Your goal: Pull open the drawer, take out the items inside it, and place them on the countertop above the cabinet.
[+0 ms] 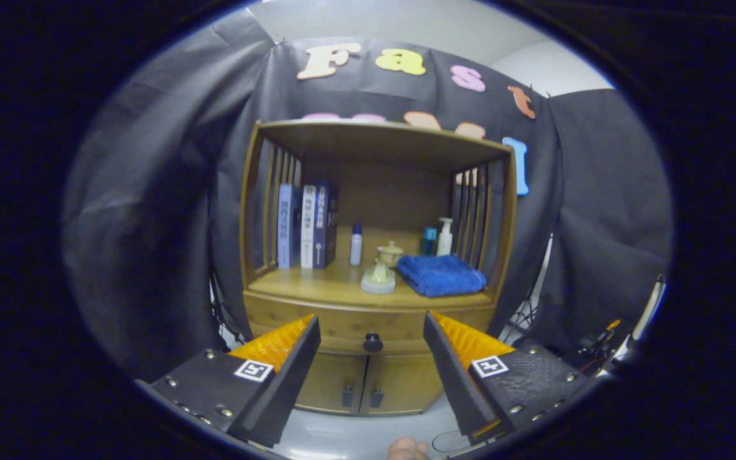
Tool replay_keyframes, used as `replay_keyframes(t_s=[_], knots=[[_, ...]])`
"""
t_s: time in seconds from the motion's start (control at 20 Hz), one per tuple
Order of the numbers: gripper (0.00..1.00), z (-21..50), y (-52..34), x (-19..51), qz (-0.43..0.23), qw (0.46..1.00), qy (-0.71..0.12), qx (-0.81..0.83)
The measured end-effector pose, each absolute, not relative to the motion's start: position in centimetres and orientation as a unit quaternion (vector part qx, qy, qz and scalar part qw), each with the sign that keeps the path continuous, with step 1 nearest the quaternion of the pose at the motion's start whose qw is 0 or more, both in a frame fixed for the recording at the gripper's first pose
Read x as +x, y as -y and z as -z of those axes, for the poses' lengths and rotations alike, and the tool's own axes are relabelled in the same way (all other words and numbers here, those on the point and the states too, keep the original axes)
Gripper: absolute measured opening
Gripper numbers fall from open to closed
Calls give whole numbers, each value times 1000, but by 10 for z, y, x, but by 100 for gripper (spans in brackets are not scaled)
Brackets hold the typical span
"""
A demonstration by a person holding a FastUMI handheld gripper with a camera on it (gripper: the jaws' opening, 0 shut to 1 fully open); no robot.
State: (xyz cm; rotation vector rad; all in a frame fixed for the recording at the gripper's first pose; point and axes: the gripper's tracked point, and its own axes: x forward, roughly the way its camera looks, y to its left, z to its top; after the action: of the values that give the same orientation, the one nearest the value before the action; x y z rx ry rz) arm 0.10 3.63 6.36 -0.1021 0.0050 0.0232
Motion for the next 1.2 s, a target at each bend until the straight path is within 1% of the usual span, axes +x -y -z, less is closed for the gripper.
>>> replay_keyframes(t_s=[0.15,0.35,0.55,0.8,0.95,1.2], knots=[[97,-97,-31,-24,-10,999,11,-28],[97,-134,-14,-45,-13,998,56,4],[97,-122,13,-51,6,999,53,7],[97,-99,15,-48,-19,999,28,18],[97,-96,25,-49,-15,999,23,20],[97,-95,22,-51,-32,998,17,47]])
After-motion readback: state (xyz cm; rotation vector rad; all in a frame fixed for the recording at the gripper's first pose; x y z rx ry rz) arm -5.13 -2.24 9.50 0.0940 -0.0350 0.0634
